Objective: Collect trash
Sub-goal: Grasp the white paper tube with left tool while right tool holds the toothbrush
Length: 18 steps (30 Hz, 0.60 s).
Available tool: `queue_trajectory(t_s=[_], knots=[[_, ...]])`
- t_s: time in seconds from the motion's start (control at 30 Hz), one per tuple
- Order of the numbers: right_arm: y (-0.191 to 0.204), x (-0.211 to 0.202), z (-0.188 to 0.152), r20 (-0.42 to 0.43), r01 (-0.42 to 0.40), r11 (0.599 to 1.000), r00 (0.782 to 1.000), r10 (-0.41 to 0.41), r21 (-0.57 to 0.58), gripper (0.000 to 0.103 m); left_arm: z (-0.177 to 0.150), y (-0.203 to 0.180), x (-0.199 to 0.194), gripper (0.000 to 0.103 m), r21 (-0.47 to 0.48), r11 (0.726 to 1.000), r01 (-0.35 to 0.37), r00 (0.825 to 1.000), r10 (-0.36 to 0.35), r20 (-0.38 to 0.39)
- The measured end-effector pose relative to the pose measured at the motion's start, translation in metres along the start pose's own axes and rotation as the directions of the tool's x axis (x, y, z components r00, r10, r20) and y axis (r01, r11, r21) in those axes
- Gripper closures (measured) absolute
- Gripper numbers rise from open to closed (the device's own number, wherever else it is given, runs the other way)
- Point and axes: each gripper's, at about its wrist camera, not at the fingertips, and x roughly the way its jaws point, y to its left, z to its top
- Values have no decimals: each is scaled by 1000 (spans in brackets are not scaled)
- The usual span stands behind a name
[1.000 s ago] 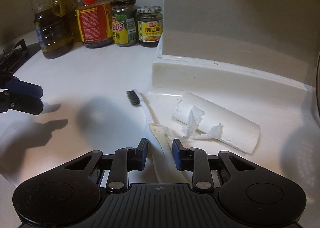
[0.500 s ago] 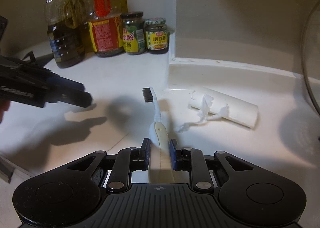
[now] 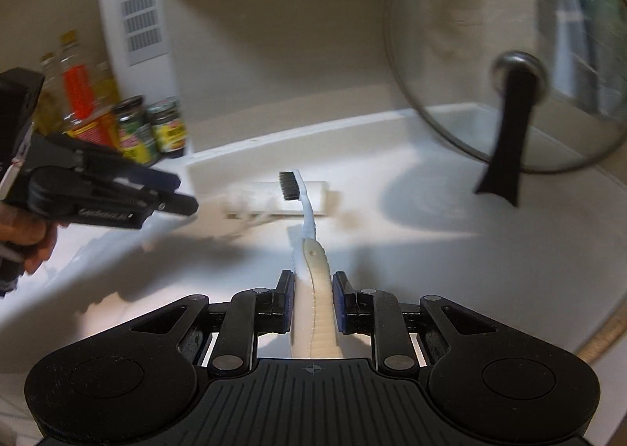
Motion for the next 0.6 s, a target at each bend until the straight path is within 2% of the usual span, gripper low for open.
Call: queue_trajectory(t_s=[0.1, 0.3, 0.47, 0.6], knots=[[-12, 0, -3, 3, 15, 999, 1000, -15, 42, 82, 14, -6, 27, 57, 109, 994, 7, 1000, -6, -11], [-29, 3, -4, 13, 16, 995, 1000, -17, 96, 82, 25, -21, 67, 56, 269, 962, 41, 997, -23, -70], [-35, 6, -6, 18, 3, 993, 1000, -6, 120, 82, 27, -23, 88, 51, 295, 954, 50, 992, -13, -125], [-37, 7, -7, 17, -3, 991, 1000, 1, 134, 82, 30, -19, 93, 51, 262, 963, 56, 989, -19, -143]])
